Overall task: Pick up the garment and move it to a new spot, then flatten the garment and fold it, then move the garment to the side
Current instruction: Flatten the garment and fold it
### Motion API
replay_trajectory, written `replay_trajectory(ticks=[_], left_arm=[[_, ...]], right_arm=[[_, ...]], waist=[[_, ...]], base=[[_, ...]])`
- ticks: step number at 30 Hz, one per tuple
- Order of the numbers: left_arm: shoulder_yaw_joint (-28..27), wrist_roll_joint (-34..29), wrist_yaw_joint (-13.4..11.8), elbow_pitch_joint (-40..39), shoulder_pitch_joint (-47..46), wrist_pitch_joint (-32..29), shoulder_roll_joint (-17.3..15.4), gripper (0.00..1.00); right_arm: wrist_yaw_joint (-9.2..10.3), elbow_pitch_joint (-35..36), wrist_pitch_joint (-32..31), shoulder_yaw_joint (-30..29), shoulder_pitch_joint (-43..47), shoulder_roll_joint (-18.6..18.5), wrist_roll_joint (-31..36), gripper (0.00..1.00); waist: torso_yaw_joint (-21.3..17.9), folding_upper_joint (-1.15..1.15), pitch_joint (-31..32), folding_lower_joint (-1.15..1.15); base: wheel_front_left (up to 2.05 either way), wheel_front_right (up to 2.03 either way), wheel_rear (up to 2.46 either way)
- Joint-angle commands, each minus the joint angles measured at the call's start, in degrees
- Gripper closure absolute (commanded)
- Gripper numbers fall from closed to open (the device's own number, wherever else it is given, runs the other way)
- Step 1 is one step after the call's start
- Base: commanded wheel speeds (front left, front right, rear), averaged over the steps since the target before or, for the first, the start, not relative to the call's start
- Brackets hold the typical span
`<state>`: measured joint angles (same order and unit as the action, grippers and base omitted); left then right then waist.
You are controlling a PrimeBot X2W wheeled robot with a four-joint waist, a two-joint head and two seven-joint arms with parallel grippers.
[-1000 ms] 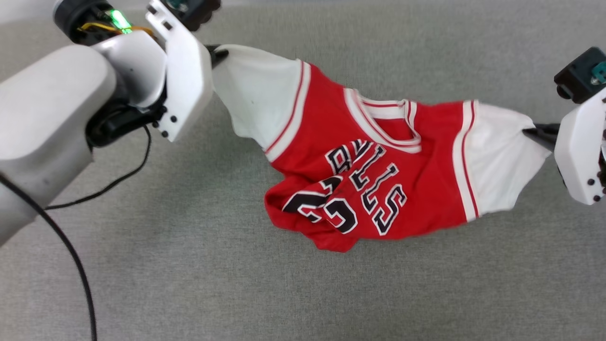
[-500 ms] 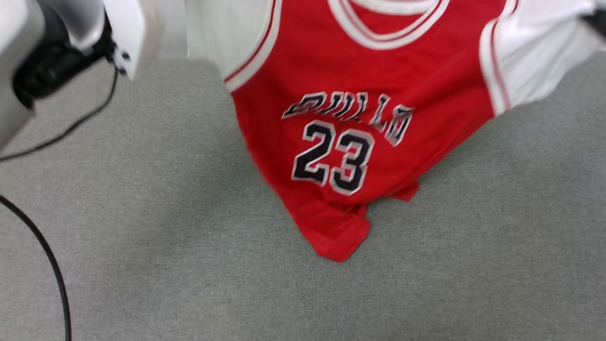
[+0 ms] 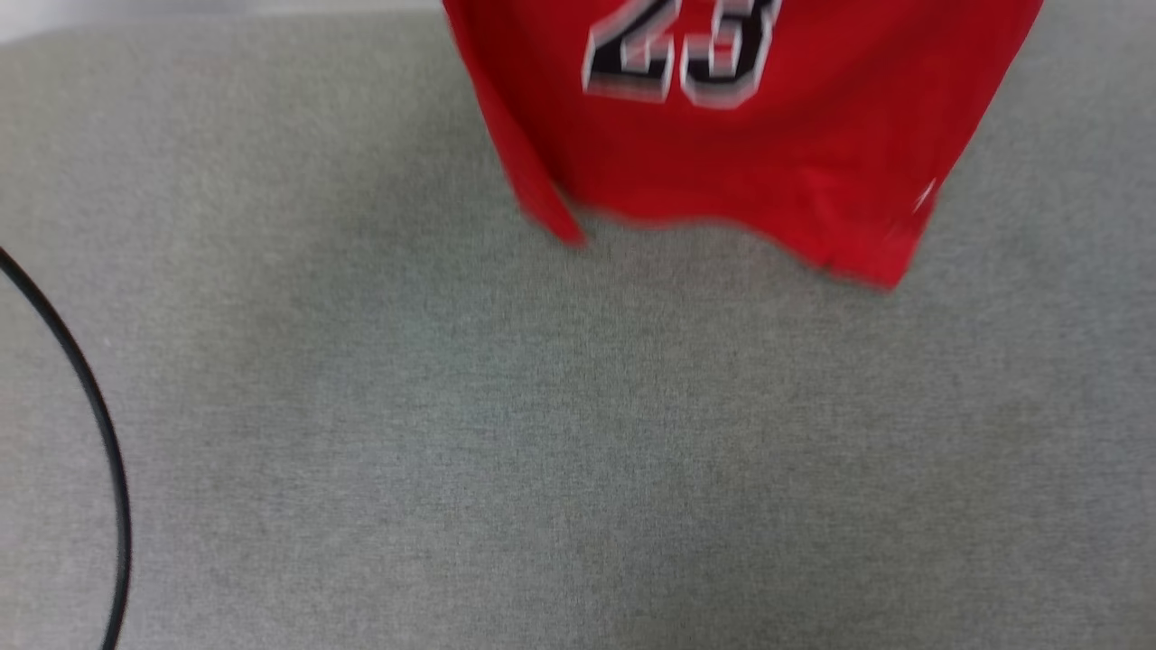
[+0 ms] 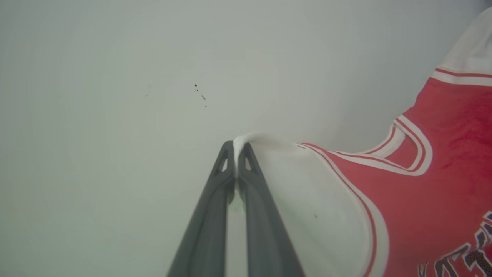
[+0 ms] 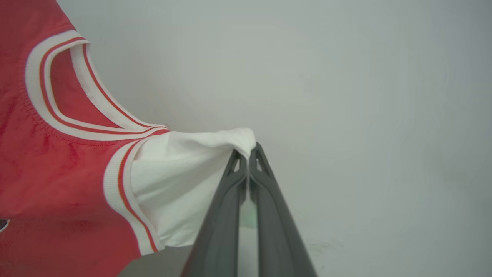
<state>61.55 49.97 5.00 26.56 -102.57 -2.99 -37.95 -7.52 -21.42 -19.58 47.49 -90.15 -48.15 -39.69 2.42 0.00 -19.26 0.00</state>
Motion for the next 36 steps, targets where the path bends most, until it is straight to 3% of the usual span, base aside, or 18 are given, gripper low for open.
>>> replay_trajectory(ticks=[1, 11, 18, 25, 36], left_arm=[[-0.66, -0.7, -0.29, 1.14, -1.81, 1.01, 0.31, 1.0], [-4.26, -3.0, -0.71, 11.11, -12.15, 7.43, 3.3, 1.0], [-4.32, -2.83, -0.04, 17.23, -12.39, 10.38, 4.75, 1.0], [-2.85, -0.6, 1.1, 21.71, -5.33, 12.56, 7.87, 1.0], [-0.64, 3.89, 1.83, 22.7, 15.3, 16.68, 10.22, 1.0]], right_arm=[[0.06, -1.11, 0.63, 0.23, -2.02, 1.04, 0.69, 1.0], [0.06, -12.5, 7.59, 3.2, -19.72, 6.89, 5.87, 1.0], [0.06, -19.31, 11.17, 8.05, -23.49, 10.17, 5.5, 1.0], [0.06, -23.65, 15.38, 13.78, -17.18, 12.2, 2.87, 1.0], [0.06, -25.88, 23.93, 20.19, 2.86, 14.75, -5.06, 1.0]], waist=[[0.15, 0.0, -2.63, 0.0], [0.62, 0.0, -8.2, 0.0], [0.96, 0.0, -9.48, 0.0], [1.72, 0.0, -9.41, 0.0], [1.01, 0.0, -2.58, 0.0]], base=[[0.0, 0.0, 0.0], [0.0, 0.0, 0.0], [0.0, 0.0, 0.0], [0.0, 0.0, 0.0], [0.0, 0.0, 0.0]])
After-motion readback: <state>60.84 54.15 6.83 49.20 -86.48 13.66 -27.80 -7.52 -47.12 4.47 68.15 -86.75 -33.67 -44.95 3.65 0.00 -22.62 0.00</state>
